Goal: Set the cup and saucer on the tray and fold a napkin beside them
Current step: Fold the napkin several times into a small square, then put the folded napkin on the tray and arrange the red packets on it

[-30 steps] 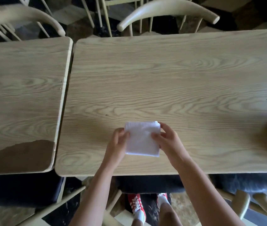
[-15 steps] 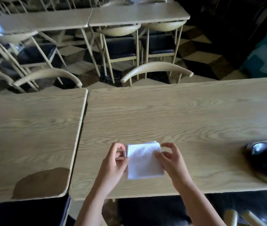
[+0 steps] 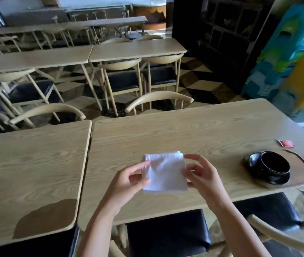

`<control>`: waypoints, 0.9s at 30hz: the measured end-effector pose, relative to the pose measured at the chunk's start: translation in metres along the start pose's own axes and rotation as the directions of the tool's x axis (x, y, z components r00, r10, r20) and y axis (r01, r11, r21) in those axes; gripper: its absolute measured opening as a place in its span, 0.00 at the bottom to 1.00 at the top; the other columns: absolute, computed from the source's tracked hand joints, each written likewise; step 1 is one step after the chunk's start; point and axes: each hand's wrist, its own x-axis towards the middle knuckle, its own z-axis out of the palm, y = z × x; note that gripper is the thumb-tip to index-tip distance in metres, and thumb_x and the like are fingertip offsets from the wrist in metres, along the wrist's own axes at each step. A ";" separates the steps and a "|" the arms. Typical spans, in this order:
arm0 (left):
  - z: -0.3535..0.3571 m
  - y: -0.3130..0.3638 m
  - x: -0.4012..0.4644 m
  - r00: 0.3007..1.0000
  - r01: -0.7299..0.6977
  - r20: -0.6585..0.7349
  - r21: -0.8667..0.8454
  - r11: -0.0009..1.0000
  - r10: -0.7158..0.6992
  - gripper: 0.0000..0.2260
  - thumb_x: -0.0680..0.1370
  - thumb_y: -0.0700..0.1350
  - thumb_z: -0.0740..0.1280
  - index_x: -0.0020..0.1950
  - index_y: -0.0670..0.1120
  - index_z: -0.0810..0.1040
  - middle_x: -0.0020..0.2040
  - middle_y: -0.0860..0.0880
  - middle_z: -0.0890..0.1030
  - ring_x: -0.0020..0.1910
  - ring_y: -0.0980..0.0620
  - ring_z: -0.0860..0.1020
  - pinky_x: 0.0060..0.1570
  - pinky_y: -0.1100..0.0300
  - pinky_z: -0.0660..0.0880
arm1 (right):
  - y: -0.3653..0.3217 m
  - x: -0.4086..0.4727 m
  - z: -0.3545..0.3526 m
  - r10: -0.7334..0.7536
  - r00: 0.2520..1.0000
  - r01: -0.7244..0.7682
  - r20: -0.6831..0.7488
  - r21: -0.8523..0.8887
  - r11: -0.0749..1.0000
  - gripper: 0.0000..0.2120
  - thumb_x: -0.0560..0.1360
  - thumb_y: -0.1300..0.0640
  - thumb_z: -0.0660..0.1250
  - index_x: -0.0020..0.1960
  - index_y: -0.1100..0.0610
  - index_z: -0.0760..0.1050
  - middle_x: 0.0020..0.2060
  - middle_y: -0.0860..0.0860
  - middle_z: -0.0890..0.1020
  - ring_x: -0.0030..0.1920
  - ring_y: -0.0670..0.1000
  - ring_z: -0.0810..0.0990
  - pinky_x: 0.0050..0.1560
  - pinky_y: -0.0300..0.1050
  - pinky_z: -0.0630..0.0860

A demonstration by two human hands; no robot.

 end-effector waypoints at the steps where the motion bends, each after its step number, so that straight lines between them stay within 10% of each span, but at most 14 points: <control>1: 0.006 0.002 -0.003 1.000 -0.005 0.031 0.026 1.000 0.004 0.19 0.68 0.44 0.70 0.56 0.60 0.77 0.33 0.60 0.80 0.34 0.63 0.75 0.41 0.70 0.71 | 0.000 -0.005 -0.006 -0.004 1.000 0.004 -0.020 -0.001 1.000 0.15 0.72 0.71 0.64 0.53 0.54 0.76 0.37 0.58 0.79 0.39 0.52 0.79 0.42 0.52 0.80; 11: 0.100 0.038 -0.014 0.981 -0.164 0.100 -0.011 0.986 0.164 0.26 0.61 0.52 0.71 0.58 0.67 0.75 0.50 0.60 0.79 0.36 0.64 0.77 0.40 0.72 0.70 | -0.014 -0.054 -0.099 -0.087 0.995 0.081 -0.048 -0.114 0.990 0.25 0.71 0.67 0.67 0.63 0.47 0.72 0.47 0.53 0.83 0.42 0.48 0.81 0.39 0.38 0.76; 15: 0.160 0.051 -0.013 0.971 -0.211 0.118 0.025 0.977 0.207 0.26 0.61 0.52 0.71 0.58 0.68 0.74 0.63 0.57 0.77 0.56 0.51 0.74 0.46 0.68 0.71 | -0.019 -0.076 -0.160 -0.134 0.987 0.123 -0.090 -0.117 0.985 0.25 0.71 0.68 0.67 0.63 0.47 0.72 0.47 0.53 0.83 0.45 0.51 0.82 0.41 0.41 0.77; 27: 0.376 0.078 -0.027 0.960 -0.277 0.048 0.003 0.961 0.277 0.24 0.72 0.35 0.69 0.62 0.58 0.73 0.55 0.58 0.81 0.54 0.62 0.79 0.53 0.70 0.74 | -0.040 -0.128 -0.364 -0.183 0.968 0.120 -0.172 -0.323 0.939 0.25 0.71 0.66 0.67 0.65 0.49 0.70 0.47 0.49 0.81 0.46 0.47 0.82 0.49 0.52 0.81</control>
